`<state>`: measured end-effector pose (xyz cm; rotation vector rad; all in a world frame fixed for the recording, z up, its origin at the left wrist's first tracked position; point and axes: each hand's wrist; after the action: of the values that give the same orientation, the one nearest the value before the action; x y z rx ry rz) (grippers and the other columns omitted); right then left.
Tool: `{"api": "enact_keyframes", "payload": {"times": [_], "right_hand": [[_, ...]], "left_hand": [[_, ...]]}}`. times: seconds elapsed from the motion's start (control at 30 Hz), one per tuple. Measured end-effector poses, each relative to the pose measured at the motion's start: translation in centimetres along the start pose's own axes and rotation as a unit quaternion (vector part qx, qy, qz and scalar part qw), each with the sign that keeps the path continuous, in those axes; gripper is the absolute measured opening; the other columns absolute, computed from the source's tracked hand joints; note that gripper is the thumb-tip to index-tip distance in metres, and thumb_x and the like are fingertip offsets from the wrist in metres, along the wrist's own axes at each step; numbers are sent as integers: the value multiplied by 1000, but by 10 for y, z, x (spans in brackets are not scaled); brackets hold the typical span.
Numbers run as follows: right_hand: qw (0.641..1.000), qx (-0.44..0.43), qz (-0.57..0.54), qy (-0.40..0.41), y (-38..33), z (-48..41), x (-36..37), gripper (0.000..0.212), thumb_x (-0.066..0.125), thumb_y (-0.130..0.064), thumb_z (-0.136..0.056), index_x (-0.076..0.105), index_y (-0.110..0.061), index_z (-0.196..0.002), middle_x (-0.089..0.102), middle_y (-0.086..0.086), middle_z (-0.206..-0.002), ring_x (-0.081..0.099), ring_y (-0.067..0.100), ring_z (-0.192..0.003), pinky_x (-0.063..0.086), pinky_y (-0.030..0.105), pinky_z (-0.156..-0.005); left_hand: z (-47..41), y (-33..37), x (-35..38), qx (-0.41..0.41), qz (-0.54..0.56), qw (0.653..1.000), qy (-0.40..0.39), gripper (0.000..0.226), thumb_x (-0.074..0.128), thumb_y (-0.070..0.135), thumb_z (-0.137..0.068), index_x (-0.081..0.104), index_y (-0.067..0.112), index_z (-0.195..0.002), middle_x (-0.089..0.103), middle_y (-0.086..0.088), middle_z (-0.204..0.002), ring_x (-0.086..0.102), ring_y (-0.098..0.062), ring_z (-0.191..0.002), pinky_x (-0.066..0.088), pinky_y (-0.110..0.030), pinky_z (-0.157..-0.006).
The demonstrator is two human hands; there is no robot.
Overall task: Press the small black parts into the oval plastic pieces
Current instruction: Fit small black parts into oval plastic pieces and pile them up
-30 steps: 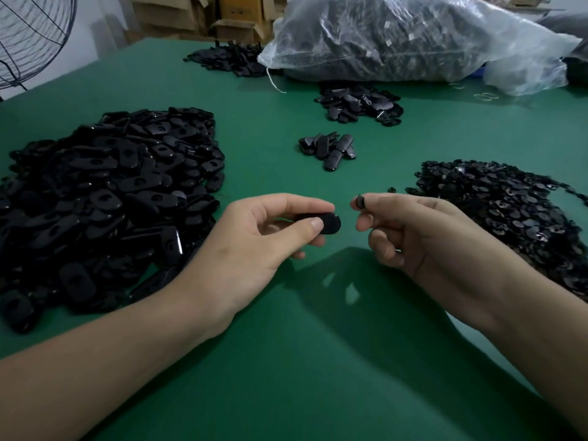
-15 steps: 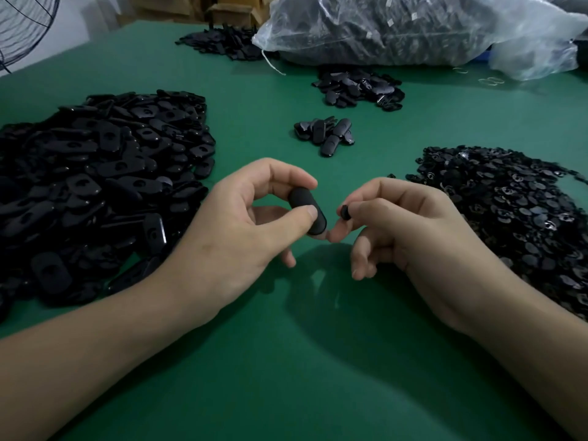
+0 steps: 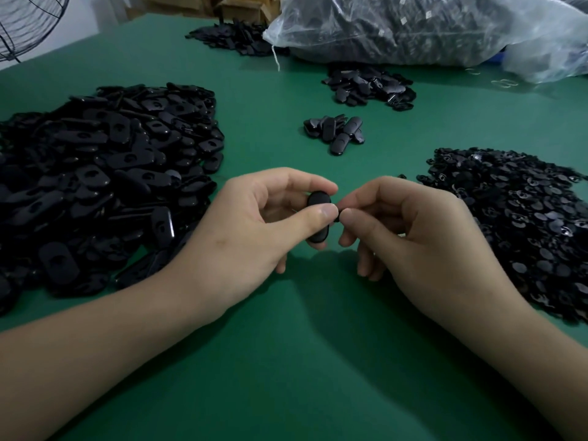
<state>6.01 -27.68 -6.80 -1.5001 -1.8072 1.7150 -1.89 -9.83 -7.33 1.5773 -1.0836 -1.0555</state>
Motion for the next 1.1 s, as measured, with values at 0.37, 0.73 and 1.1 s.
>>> {"api": "enact_keyframes", "payload": {"times": [0.37, 0.73, 1.1], "right_hand": [[999, 33, 33, 6, 0, 0, 1, 17, 67, -34, -93, 71, -22, -82, 72, -4, -69, 63, 14, -48, 50, 23, -53], [994, 71, -80, -26, 3, -1, 1, 13, 70, -27, -94, 72, -17, -87, 63, -2, -61, 54, 12, -46, 40, 15, -48], [986, 81, -146, -8, 5, -3, -4, 16, 66, -21, -98, 71, -17, -83, 57, -1, -61, 48, 15, -49, 38, 17, -49]], "left_hand": [[0, 3, 3, 1, 7, 1000, 19, 16, 76, 4, -87, 75, 16, -97, 75, 0, -80, 72, -10, -65, 43, -6, -51], [0, 3, 4, 26, -14, 999, 35, 18, 77, 4, -87, 75, 19, -96, 76, -4, -84, 72, -13, -67, 56, -17, -68], [0, 2, 4, 17, -14, 1000, 16, 30, 73, 12, -94, 72, 28, -119, 78, 4, -98, 75, -11, -85, 50, -16, -56]]}}
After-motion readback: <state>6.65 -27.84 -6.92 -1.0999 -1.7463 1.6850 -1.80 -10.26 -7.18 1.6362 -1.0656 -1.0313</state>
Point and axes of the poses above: each hand's wrist, its own z-axis away from the middle knuckle, its own x-axis out of the palm, y = z × x
